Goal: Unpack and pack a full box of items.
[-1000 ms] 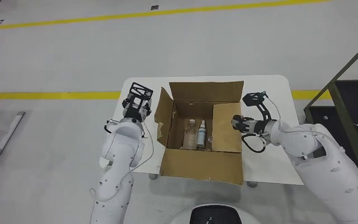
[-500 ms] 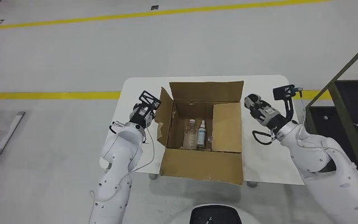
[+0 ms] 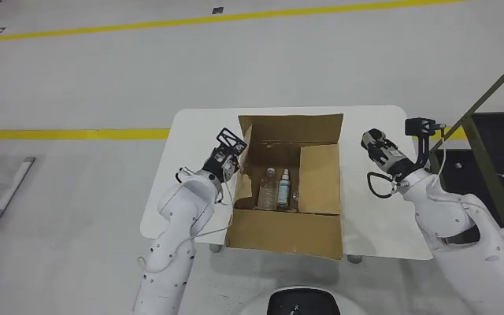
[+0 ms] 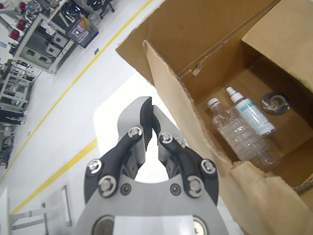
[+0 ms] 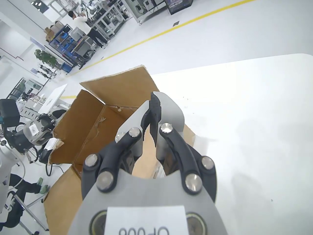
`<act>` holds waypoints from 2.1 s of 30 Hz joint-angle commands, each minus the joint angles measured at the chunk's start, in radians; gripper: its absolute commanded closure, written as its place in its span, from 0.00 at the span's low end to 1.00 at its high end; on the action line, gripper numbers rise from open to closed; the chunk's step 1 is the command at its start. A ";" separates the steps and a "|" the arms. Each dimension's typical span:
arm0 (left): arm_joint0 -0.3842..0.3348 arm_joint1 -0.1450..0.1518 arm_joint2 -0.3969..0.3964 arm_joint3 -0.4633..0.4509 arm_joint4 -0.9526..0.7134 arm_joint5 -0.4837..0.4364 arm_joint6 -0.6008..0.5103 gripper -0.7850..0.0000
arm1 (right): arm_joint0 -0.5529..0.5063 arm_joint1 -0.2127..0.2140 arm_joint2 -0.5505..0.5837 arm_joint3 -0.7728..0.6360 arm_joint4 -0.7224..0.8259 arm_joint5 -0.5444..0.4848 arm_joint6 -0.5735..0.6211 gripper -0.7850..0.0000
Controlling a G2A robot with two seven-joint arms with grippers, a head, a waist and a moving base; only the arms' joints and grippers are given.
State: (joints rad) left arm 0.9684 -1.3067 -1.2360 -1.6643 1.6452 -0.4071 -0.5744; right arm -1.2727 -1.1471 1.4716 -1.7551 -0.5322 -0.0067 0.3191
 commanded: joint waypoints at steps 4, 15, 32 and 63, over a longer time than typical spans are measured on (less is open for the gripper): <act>-0.037 -0.009 0.049 0.047 -0.053 -0.036 -0.008 1.00 | 0.019 -0.003 0.023 0.033 0.024 0.036 -0.030 1.00; -0.069 -0.016 0.081 0.100 -0.180 -0.092 -0.086 1.00 | 0.203 -0.017 0.010 0.192 0.133 0.088 -0.024 1.00; -0.114 -0.021 0.137 0.173 -0.244 -0.129 -0.184 1.00 | 0.538 -0.063 -0.223 0.498 0.132 0.048 0.116 1.00; -0.044 0.024 0.025 0.068 -0.190 -0.188 -0.170 0.00 | 0.426 -0.037 -0.221 0.363 0.104 -0.065 0.372 1.00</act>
State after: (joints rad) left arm 0.9088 -1.2873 -1.1942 -1.5782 1.4550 -0.5850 -0.7443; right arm -0.8377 -1.1842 1.2542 -1.3854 -0.4174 -0.0721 0.6959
